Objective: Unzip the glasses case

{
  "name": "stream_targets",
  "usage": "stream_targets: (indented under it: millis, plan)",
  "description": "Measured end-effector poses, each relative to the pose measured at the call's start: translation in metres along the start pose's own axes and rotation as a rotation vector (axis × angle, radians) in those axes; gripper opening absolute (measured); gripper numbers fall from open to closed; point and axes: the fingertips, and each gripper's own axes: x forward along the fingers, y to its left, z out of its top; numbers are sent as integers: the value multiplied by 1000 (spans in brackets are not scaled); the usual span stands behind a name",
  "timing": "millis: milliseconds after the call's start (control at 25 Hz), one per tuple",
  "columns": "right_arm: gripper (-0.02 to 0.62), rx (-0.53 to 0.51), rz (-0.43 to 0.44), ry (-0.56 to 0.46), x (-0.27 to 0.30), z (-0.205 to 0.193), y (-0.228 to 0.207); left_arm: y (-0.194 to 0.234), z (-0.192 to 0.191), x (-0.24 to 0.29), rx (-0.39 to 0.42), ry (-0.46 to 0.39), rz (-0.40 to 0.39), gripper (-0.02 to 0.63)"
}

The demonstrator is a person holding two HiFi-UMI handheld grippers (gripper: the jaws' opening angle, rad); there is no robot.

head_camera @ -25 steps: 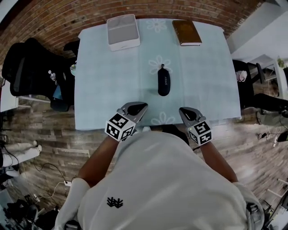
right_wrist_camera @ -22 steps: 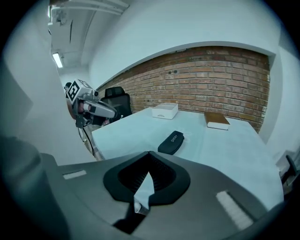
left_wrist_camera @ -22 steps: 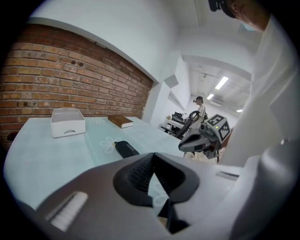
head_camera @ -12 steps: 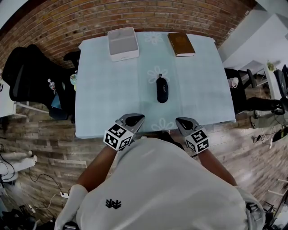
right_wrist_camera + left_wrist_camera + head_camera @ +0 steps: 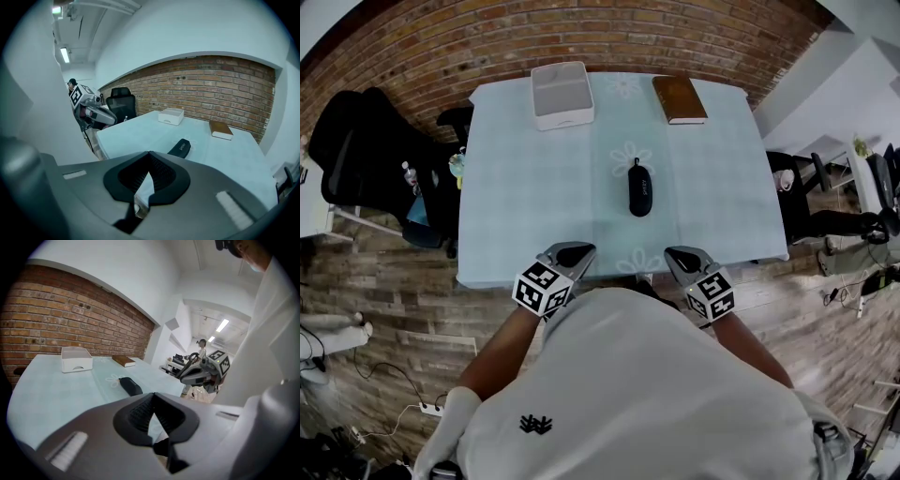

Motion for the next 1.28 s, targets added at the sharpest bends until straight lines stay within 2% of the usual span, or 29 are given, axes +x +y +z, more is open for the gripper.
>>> stream_targets:
  millis: [1280]
  plan:
    - [0,16,8,20,-3,-20,13,-7,-17,10,-9,27,-12,54]
